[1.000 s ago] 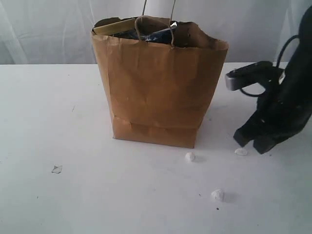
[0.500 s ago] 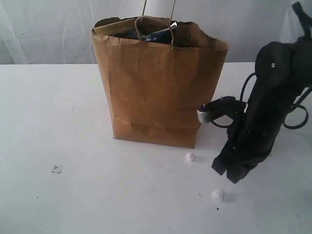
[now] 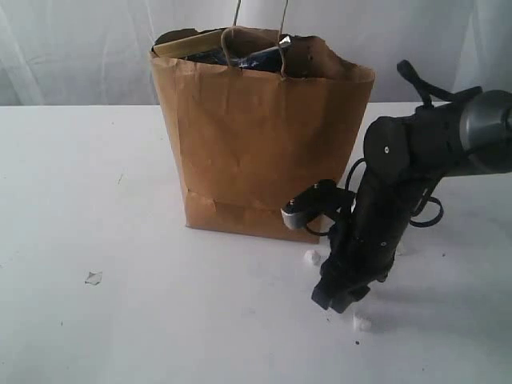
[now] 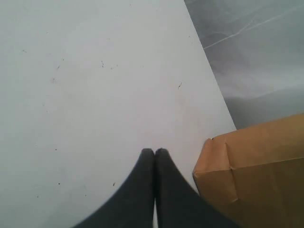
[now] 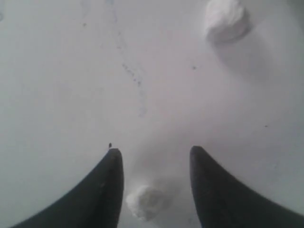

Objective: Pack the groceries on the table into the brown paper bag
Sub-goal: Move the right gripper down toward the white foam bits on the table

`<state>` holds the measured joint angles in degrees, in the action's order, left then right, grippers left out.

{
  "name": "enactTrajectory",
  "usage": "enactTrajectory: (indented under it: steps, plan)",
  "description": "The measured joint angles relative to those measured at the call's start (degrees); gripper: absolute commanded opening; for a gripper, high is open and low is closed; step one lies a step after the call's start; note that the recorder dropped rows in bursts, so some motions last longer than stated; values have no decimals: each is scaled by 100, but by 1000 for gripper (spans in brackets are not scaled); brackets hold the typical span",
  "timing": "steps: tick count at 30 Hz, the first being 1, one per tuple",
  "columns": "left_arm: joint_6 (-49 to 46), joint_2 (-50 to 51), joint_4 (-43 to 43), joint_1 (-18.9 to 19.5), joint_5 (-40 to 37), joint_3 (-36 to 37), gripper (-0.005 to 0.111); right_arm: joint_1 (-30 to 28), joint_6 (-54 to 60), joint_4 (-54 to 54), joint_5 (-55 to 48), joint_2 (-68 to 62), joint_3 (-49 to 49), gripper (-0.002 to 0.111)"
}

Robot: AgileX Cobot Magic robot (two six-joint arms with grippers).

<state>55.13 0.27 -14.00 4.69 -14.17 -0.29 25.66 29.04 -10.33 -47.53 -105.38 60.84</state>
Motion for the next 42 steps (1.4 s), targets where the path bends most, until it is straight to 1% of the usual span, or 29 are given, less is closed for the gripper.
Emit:
enactTrajectory:
  steps: [3,9,18,25,30,33,34,38,40,42]
  plan:
    - [0,0,0,0,0,0,0,0,-88,119,87,0,0,38]
    - [0,0,0,0,0,0,0,0,-209,139,-865,0,0,38]
    - [0,0,0,0,0,0,0,0,-271,139,-373,0,0,38]
    - [0,0,0,0,0,0,0,0,-382,142,-424,-85,0,38]
    - [0,0,0,0,0,0,0,0,-665,154,-600,-279,0,37]
    - [0,0,0,0,0,0,0,0,-786,154,-848,-290,0,27]
    - [0,0,0,0,0,0,0,0,-811,154,-917,-288,0,21]
    - [0,0,0,0,0,0,0,0,-851,154,-1187,-302,0,5]
    - [0,0,0,0,0,0,0,0,-908,154,-1311,-302,0,0]
    - [0,0,0,0,0,0,0,0,-940,154,-1453,-302,41,0]
